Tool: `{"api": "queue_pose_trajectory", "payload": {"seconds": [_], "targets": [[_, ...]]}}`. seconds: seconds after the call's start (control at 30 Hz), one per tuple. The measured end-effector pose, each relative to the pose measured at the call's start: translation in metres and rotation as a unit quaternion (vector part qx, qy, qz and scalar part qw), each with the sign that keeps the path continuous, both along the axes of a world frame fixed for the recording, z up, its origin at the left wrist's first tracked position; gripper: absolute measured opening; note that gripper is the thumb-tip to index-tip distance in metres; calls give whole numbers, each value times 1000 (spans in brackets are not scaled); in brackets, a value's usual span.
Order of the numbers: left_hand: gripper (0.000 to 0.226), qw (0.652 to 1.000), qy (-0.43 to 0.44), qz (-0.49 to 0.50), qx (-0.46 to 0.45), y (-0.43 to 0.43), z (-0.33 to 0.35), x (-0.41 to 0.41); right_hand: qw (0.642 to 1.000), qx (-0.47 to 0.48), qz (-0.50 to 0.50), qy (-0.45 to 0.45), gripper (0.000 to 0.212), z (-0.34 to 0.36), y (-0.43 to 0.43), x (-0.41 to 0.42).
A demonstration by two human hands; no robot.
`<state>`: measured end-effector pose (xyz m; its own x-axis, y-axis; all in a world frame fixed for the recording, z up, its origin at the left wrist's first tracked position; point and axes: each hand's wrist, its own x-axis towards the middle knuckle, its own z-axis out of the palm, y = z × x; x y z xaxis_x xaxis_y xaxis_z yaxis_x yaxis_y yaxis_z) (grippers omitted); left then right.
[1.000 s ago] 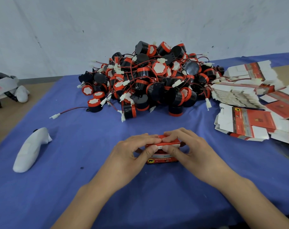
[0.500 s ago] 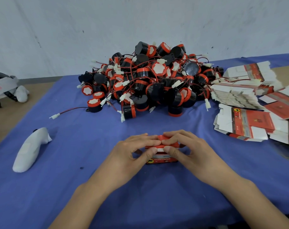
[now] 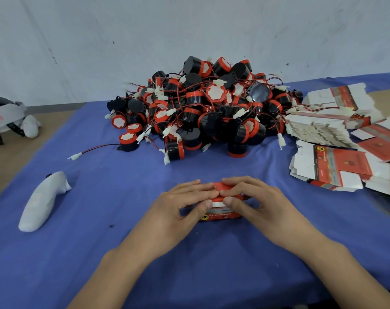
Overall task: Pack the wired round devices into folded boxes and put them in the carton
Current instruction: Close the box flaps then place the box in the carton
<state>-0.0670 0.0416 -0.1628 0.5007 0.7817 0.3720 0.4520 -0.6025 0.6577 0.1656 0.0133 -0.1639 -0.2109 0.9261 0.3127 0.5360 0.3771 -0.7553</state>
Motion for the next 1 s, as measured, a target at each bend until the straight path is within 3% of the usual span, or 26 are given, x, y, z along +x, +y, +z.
{"api": "queue_pose_trajectory", "payload": {"seconds": [0.27,0.77,1.0], "targets": [[24,997,-25,-3,-74,0,0,-3,1000,-14,13,10,22,3,-1,2],[17,999,-7,-10,-48,1,9,-5,999,-23,20,12,14,3,1,4],[25,997,-11,-6,-74,1,10,-6,999,-25,26,19,16,1,1,5]]}}
